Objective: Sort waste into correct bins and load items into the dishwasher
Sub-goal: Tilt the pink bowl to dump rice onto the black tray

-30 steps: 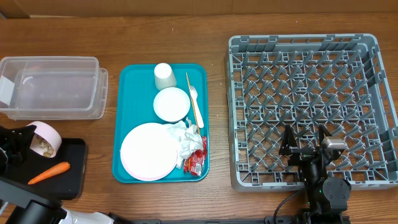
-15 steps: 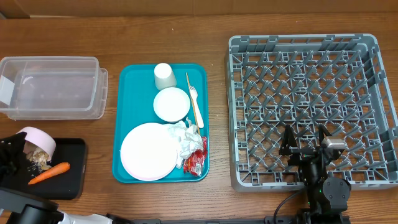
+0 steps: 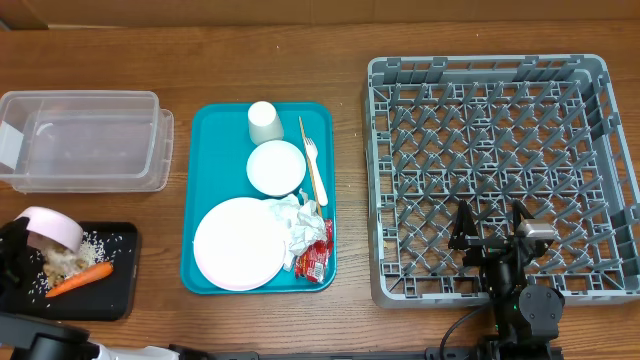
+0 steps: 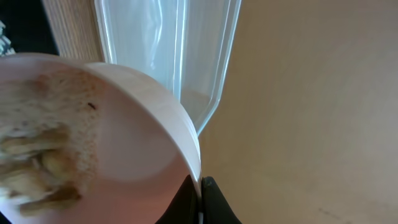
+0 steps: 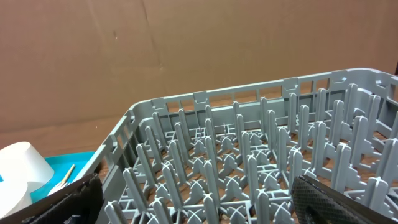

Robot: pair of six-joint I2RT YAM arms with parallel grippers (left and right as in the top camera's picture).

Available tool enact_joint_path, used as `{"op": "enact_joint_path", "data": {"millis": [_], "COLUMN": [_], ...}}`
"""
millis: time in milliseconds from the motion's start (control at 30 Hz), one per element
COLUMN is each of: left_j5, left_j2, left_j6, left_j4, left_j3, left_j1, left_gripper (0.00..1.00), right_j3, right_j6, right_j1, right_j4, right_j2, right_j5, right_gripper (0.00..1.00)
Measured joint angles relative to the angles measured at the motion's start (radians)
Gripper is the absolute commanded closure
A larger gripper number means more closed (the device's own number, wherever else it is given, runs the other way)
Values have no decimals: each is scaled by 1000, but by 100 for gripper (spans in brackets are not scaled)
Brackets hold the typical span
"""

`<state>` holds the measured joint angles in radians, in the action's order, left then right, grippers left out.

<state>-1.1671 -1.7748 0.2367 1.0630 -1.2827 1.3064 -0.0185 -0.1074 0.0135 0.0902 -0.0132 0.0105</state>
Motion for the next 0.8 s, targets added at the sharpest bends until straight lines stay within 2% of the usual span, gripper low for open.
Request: {"op": "enact_joint_path", "data": {"millis": [200,800], "left_j5": [-17,-119], "left_j2": [0,0], "left_j6": [4,3], "left_j4": [3,4], "left_j3": [0,0], "left_j1": [37,38], "left_gripper": [96,96], "right_j3": [0,0], "right_j6": [0,0], "right_j1": [0,0], "right_j4": [0,0], "right_j2": [0,0], "right_j5": [0,0], "right_gripper": [0,0]}}
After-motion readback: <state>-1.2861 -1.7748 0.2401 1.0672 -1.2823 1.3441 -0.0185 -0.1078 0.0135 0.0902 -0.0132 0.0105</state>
